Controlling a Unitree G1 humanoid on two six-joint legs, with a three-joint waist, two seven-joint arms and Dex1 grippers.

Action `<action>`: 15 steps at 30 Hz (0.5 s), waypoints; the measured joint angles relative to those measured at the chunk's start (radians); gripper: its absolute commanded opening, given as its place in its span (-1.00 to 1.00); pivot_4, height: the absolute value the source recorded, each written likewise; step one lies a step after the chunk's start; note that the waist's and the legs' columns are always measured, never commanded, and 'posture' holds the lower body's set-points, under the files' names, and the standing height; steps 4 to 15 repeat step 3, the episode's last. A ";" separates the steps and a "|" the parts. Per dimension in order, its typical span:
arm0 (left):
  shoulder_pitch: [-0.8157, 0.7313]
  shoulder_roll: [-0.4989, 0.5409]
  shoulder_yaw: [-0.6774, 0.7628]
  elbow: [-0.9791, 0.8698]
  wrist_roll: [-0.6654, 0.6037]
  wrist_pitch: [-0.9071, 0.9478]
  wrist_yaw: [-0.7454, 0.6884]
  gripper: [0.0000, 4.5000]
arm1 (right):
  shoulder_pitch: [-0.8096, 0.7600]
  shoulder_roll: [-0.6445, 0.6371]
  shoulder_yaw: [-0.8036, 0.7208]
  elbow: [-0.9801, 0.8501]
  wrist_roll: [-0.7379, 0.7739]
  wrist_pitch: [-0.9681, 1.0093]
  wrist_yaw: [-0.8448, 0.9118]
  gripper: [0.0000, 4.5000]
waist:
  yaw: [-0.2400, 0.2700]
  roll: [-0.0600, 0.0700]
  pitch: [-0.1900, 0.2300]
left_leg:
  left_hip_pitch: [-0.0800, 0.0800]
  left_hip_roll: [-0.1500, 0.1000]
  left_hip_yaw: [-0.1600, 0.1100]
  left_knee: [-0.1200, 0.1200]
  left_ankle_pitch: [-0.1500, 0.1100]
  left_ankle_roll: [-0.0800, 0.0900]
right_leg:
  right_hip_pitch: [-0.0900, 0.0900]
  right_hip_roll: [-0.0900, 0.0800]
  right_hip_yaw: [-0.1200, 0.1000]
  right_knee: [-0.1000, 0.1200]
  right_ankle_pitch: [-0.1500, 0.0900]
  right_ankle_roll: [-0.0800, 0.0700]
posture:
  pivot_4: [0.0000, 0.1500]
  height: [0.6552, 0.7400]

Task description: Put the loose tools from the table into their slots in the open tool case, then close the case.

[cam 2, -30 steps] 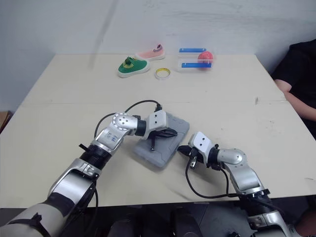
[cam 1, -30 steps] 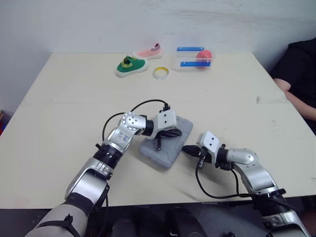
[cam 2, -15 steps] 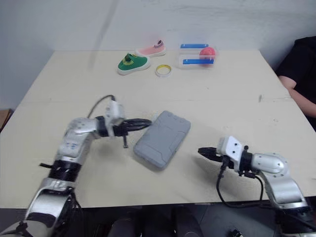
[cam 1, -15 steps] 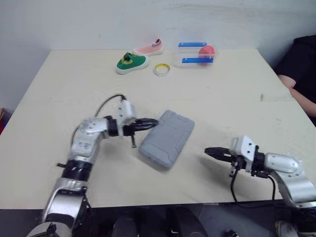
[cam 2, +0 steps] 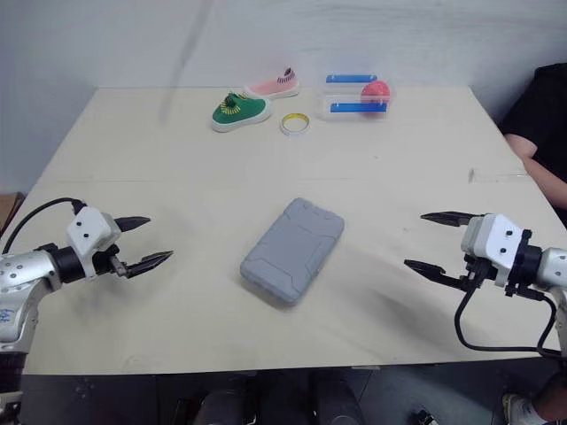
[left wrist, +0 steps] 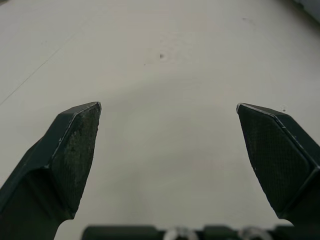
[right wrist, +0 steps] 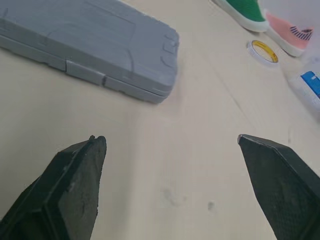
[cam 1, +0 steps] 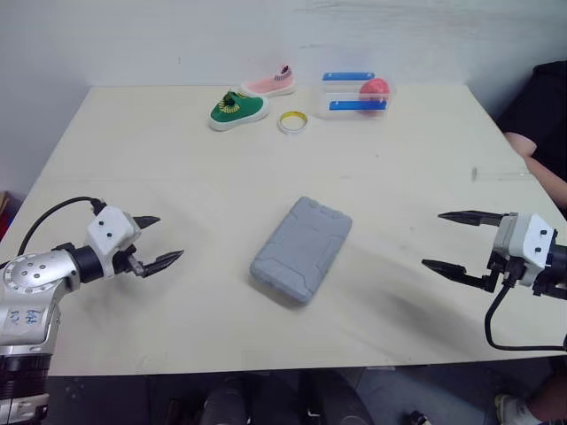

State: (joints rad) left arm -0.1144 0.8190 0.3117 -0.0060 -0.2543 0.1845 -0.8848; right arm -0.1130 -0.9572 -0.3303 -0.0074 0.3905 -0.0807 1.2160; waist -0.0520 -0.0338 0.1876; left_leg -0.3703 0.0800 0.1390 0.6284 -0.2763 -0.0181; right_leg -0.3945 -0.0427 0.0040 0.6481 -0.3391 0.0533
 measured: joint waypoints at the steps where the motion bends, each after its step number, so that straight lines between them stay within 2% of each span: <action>1: 0.022 0.000 0.009 -0.011 -0.003 0.004 0.003 0.98 | -0.001 -0.001 0.001 0.008 0.002 0.002 0.002 1.00 | 0.000 0.000 0.000 | 0.000 0.000 0.000 -0.001 0.000 0.000 | 0.000 0.000 0.000 -0.001 0.000 0.000 | 1.00 1.00; 15: 0.051 -0.001 0.022 -0.030 -0.015 0.012 0.005 0.98 | -0.007 -0.001 0.007 0.017 0.002 0.005 0.005 1.00 | -0.001 0.000 0.000 | -0.001 0.000 0.001 -0.001 -0.001 -0.001 | -0.001 0.000 0.000 -0.001 0.000 0.000 | 1.00 1.00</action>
